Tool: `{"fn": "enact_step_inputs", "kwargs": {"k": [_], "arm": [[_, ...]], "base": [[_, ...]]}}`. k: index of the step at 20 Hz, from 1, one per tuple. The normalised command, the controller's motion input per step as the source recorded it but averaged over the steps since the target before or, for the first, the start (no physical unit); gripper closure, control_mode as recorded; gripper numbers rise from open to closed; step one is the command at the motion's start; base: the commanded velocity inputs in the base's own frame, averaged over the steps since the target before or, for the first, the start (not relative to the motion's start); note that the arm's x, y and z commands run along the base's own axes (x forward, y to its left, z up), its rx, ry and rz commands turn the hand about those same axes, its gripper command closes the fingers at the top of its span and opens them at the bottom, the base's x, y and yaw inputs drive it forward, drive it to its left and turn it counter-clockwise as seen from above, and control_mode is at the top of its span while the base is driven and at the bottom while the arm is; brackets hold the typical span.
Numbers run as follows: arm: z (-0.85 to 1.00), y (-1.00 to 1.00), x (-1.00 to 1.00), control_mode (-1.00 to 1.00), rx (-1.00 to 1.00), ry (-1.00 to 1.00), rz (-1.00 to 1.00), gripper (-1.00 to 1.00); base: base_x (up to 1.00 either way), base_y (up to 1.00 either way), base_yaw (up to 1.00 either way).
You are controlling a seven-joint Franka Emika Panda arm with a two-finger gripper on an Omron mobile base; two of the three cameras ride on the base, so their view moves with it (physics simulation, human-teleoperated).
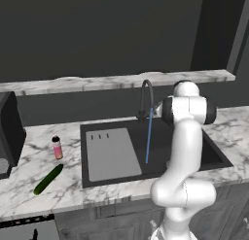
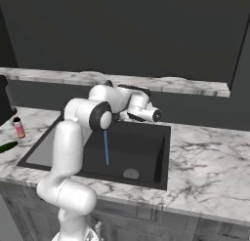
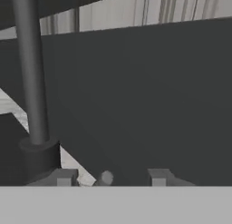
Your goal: Turn on the sink faucet. Then move the cucumber from the counter to the sink. Turn off the sink. Move the vegetable from the sink to the pot next to the stove. Finally move the pot to the rear left burner.
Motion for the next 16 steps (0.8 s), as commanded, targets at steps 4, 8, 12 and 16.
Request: {"fn": "enact_step_inputs", "kwargs": {"k": [4,8,12,16], "arm": [[0.36,-0.1,-0.63,-1.0,0.0,-0.05,-0.04,-1.0],[0.48,-0.14,-0.72,-1.0,0.0,-0.02,-0.06,-1.0],[0.53,-0.08,-0.73,-1.0,0.0,-0.01,-0.07,-1.0],[0.53,-0.03,-0.75,-1.0,0.0,0.0,-0.07,-1.0]], "base": [[0.0,0.0,0.0],[0.0,0.0,0.0],[0.0,0.0,0.0],[0.0,0.0,0.0]]}}
